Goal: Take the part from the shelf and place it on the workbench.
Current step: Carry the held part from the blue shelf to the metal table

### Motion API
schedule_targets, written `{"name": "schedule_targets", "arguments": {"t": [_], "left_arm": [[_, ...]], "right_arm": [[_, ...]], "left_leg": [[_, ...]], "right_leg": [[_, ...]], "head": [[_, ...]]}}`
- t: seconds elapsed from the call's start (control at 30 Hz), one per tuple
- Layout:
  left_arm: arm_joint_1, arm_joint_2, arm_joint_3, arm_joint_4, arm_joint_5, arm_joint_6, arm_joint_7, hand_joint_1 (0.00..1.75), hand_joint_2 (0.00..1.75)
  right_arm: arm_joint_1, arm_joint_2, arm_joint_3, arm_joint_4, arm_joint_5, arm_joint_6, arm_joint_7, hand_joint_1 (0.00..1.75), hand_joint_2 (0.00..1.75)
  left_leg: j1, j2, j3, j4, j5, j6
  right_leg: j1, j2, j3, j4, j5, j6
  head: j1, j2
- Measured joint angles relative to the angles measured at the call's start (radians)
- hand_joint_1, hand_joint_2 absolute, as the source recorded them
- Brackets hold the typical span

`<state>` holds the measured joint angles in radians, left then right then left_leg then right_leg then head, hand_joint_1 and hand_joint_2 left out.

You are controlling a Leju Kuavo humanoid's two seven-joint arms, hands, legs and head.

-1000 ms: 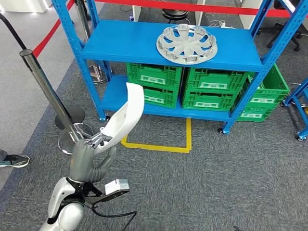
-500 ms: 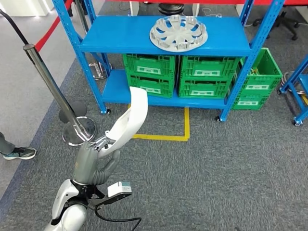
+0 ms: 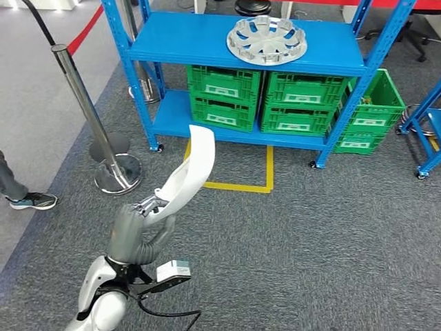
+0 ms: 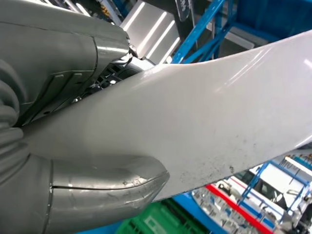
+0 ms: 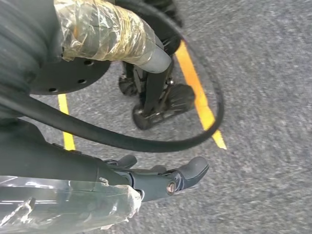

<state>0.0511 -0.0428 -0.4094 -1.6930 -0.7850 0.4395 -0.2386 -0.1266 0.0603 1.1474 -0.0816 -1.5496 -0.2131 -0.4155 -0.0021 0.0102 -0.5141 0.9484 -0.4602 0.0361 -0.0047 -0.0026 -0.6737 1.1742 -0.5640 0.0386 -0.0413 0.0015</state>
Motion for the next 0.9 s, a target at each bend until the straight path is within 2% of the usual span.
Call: {"name": "schedule_targets", "arguments": {"t": [0.03,0.07,0.1,0.13,0.17,0.2,0.23,0.27,0.37,0.4,0.43,0.53,0.57,0.6,0.63,0.7,0.73,0.8,0.87,0.9], "left_arm": [[0.001,-0.001,-0.001,0.002,0.001,0.0,-0.001,1.75,1.75],[0.002,-0.001,-0.003,0.005,0.001,0.0,-0.002,1.75,1.75],[0.002,-0.001,-0.004,0.007,0.002,0.0,-0.003,1.75,1.75],[0.002,-0.001,-0.004,0.009,0.002,0.0,-0.003,1.75,1.75],[0.002,-0.001,-0.005,0.011,0.003,0.0,-0.004,1.75,1.75],[0.002,-0.001,-0.005,0.012,0.004,0.0,-0.005,1.75,1.75],[0.002,-0.001,-0.005,0.012,0.005,0.0,-0.005,1.75,1.75],[0.002,-0.001,-0.005,0.012,0.006,0.0,-0.006,1.75,1.75],[0.002,-0.001,-0.006,0.012,0.007,0.0,-0.007,1.75,1.75],[0.002,-0.001,-0.006,0.013,0.007,0.0,-0.007,1.75,1.75],[0.002,-0.001,-0.007,0.013,0.007,0.0,-0.007,1.75,1.75],[0.002,-0.001,-0.007,0.015,0.007,0.0,-0.007,1.75,1.75],[0.003,-0.001,-0.007,0.016,0.007,0.0,-0.007,1.75,1.75],[0.003,-0.001,-0.008,0.017,0.008,-0.001,-0.007,1.75,1.75],[0.004,-0.001,-0.008,0.018,0.008,-0.002,-0.007,1.75,1.75],[0.003,-0.003,-0.008,0.019,0.007,-0.011,-0.007,1.75,1.75],[0.004,-0.005,-0.008,0.019,0.007,-0.016,-0.007,1.75,1.75],[0.004,-0.012,-0.009,0.019,0.007,-0.029,-0.007,1.75,1.75],[0.003,-0.021,-0.01,0.019,0.013,-0.038,-0.009,1.75,1.75],[0.002,-0.026,-0.012,0.019,0.018,-0.043,-0.011,1.75,1.75]], "right_arm": [[0.002,0.0,0.0,0.0,0.0,-0.002,0.0,0.0,1.75],[0.004,0.0,0.0,0.0,0.0,-0.004,0.0,0.0,1.75],[0.006,0.0,0.0,0.0,0.0,-0.006,0.0,0.0,1.75],[0.007,0.0,0.0,0.0,0.0,-0.008,0.0,0.0,1.75],[0.007,0.0,0.0,0.0,0.0,-0.01,0.0,0.0,1.75],[0.006,0.001,0.0,0.0,0.0,-0.011,0.0,0.0,1.75],[0.005,0.002,0.0,0.0,0.0,-0.012,0.0,0.0,1.75],[0.004,0.003,0.0,0.0,0.0,-0.012,-0.001,0.0,1.75],[0.007,0.005,0.0,0.0,0.0,-0.015,-0.001,0.0,1.75],[0.007,0.005,0.0,0.0,0.0,-0.016,-0.001,0.0,1.75],[0.007,0.006,0.0,0.0,0.0,-0.017,-0.001,0.0,1.75],[0.007,0.007,-0.001,0.0,0.0,-0.018,-0.001,0.0,1.75],[0.008,0.007,-0.001,0.0,0.0,-0.018,-0.001,0.0,1.75],[0.008,0.007,-0.001,0.0,0.0,-0.019,-0.001,0.0,1.75],[0.008,0.008,-0.001,0.0,0.0,-0.019,-0.001,0.0,1.75],[0.006,0.009,-0.002,0.0,0.0,-0.021,-0.001,0.0,1.75],[0.004,0.011,-0.004,0.0,0.0,-0.024,0.0,0.0,1.75],[0.002,0.014,-0.008,0.0,0.0,-0.032,0.002,0.0,1.75],[0.003,0.016,-0.011,0.0,0.0,-0.04,0.006,0.0,1.75],[0.003,0.016,-0.013,0.0,0.0,-0.043,0.008,0.0,1.75]], "left_leg": [[-0.001,0.001,-0.011,0.001,0.007,0.0],[-0.001,0.002,-0.021,0.003,0.014,-0.001],[-0.002,0.003,-0.029,0.006,0.019,-0.002],[-0.001,0.005,-0.036,0.009,0.022,-0.004],[-0.002,0.007,-0.041,0.014,0.024,-0.006],[-0.004,0.008,-0.045,0.019,0.025,-0.01],[-0.006,0.01,-0.049,0.025,0.026,-0.014],[-0.009,0.012,-0.051,0.028,0.027,-0.018],[-0.008,0.015,-0.056,0.036,0.027,-0.031],[-0.007,0.012,-0.062,0.05,0.013,-0.037],[-0.005,0.008,-0.076,0.084,-0.014,-0.043],[0.0,0.0,-0.151,0.277,-0.122,-0.056],[0.0,0.0,-0.166,0.323,-0.136,-0.057],[0.0,0.0,-0.165,0.331,-0.129,-0.055],[0.0,-0.002,-0.145,0.298,-0.103,-0.051],[-0.001,-0.022,-0.075,0.163,-0.034,-0.034],[-0.001,-0.034,-0.047,0.106,-0.012,-0.026],[-0.002,-0.048,-0.026,0.055,-0.006,-0.015],[0.001,-0.036,-0.028,0.041,-0.005,-0.012],[0.003,-0.029,-0.029,0.034,-0.003,-0.01]], "right_leg": [[-0.001,0.0,-0.021,0.064,-0.031,0.003],[-0.002,0.0,-0.027,0.099,-0.044,0.005],[-0.002,0.0,-0.012,0.093,-0.037,0.007],[-0.002,-0.001,0.025,0.043,-0.014,0.007],[-0.003,-0.006,0.077,-0.034,0.013,0.006],[-0.003,-0.013,0.123,-0.11,0.031,0.004],[-0.002,-0.017,0.155,-0.167,0.043,-0.002],[-0.001,-0.021,0.17,-0.196,0.045,-0.008],[0.0,-0.015,0.166,-0.2,0.052,-0.03],[-0.002,-0.013,0.166,-0.2,0.056,-0.037],[-0.004,-0.011,0.165,-0.2,0.062,-0.045],[-0.003,-0.001,0.153,-0.197,0.072,-0.053],[-0.003,0.004,0.149,-0.195,0.073,-0.053],[-0.002,0.009,0.147,-0.193,0.074,-0.053],[-0.001,0.016,0.146,-0.191,0.074,-0.053],[0.003,0.03,0.146,-0.189,0.075,-0.051],[0.005,0.037,0.144,-0.188,0.076,-0.049],[0.005,0.048,0.135,-0.186,0.08,-0.04],[0.004,0.054,0.121,-0.183,0.082,-0.029],[0.004,0.048,0.112,-0.174,0.074,-0.023]], "head": [[0.001,0.0],[0.0,0.0],[0.001,0.0],[0.001,0.0],[0.001,0.0],[0.001,0.0],[0.0,0.0],[0.0,0.0],[-0.001,0.0],[-0.003,0.0],[-0.005,0.0],[-0.009,0.0],[-0.009,0.0],[-0.01,0.0],[-0.01,0.0],[-0.009,0.0],[-0.008,0.0],[-0.009,0.0],[-0.01,0.0],[-0.008,0.0]]}}
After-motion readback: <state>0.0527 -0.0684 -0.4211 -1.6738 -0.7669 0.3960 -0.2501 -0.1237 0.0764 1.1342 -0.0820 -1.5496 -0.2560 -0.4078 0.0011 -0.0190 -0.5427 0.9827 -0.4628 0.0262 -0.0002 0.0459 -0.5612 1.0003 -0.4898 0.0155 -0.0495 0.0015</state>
